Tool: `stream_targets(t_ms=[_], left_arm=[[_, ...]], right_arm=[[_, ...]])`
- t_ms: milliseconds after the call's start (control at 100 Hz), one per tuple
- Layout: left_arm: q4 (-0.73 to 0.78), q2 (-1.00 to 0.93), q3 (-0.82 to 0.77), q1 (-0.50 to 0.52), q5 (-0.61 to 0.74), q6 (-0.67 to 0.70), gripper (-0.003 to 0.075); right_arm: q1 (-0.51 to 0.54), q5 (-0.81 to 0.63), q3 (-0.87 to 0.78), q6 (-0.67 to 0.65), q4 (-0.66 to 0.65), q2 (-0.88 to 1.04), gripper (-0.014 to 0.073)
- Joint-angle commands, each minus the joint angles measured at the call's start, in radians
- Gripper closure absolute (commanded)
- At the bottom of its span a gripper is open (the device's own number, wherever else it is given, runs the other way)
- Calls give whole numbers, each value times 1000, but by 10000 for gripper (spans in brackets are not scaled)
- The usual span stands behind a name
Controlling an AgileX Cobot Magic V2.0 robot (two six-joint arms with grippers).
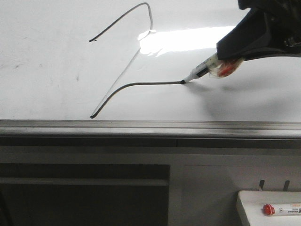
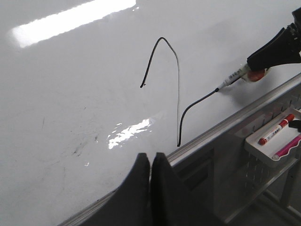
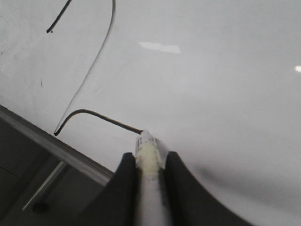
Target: Write number 2 on whiteboard
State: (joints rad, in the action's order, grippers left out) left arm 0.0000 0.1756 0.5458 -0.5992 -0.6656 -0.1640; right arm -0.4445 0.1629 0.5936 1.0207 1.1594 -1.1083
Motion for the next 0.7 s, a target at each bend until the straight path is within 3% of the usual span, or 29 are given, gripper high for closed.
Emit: stream_targets(t_ms=[0,220,280,330,410,530,690], left_arm=[[-10,13,25,0,83,11,741],[-131,13,27,0,128,4,740],[-194,18,47,0,136,-71,727],[-246,31,71,0,123,-161,687],[-309,63,121,0,105,-299,557],[-332,149,230,0,41,-369,376],[-353,317,386,0,-171,-380,375]], right_arm=[[31,-122,34,17,-11,15,654],[-43,294,211,17,-11,74,654],[-84,357,268,17,-16,78,654],[-124,367,313,23,-18,78,654],[-198,345,375,47,-18,74,654],[-284,304,431,56,-55,39,654],[-375,304,460,56,-108,-35,654]])
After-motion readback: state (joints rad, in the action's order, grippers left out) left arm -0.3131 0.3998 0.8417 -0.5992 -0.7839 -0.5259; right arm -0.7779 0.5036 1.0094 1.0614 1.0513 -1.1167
